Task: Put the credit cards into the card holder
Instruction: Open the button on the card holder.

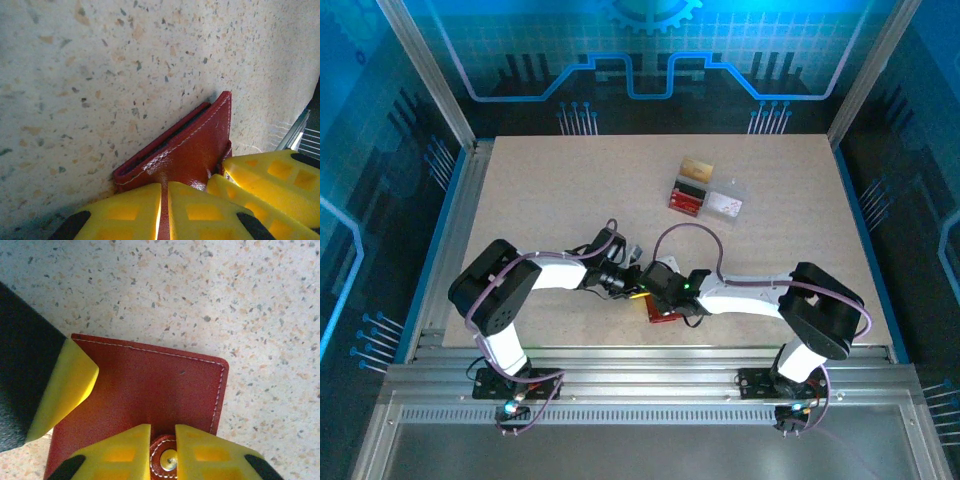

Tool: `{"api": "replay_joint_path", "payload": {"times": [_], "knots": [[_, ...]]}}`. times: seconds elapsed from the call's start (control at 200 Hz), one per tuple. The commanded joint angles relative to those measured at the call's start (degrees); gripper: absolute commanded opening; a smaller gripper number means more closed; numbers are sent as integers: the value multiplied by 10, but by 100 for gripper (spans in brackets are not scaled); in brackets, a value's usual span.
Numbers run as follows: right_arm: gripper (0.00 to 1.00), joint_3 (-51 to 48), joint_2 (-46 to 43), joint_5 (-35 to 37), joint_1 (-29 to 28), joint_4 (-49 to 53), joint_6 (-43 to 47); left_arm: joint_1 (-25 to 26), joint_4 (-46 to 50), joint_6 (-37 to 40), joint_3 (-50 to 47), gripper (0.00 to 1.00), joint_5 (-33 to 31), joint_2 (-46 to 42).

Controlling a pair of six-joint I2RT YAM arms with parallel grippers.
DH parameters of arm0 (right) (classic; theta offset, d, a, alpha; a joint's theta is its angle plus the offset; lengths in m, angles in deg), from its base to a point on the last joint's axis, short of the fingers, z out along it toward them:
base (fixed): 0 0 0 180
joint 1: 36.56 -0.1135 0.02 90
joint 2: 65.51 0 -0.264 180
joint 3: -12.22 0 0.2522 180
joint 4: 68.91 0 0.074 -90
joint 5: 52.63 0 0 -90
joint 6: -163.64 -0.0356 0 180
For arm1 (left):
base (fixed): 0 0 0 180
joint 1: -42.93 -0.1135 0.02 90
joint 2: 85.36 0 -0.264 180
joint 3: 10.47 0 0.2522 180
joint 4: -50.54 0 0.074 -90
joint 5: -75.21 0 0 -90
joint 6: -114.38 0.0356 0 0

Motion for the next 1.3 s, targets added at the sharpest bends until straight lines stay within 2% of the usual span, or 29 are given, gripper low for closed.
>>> {"api": "replay_joint_path", "payload": {"times": [0.0,0.09,0.37,0.57,0.815,1.026,1.171,1.296], "knots": [[8,-2,6,20,-4,60,-6,5,61,19,-4,14,-69,36],[0,2,-2,22,-5,64,-2,5,68,21,0,13,-74,41],[0,-21,-60,-6,17,49,9,6,86,25,10,11,-93,55],[0,-138,-181,-130,119,-56,26,10,99,32,13,11,-121,50],[0,-179,-205,-147,188,-69,26,20,68,34,18,12,-77,51],[0,-222,-206,-154,272,-107,5,27,56,34,32,13,-73,41],[0,-239,-189,-148,283,-141,-19,33,47,33,40,13,-70,48],[18,-238,-160,-133,280,-154,-35,37,32,29,45,13,-57,57]]}}
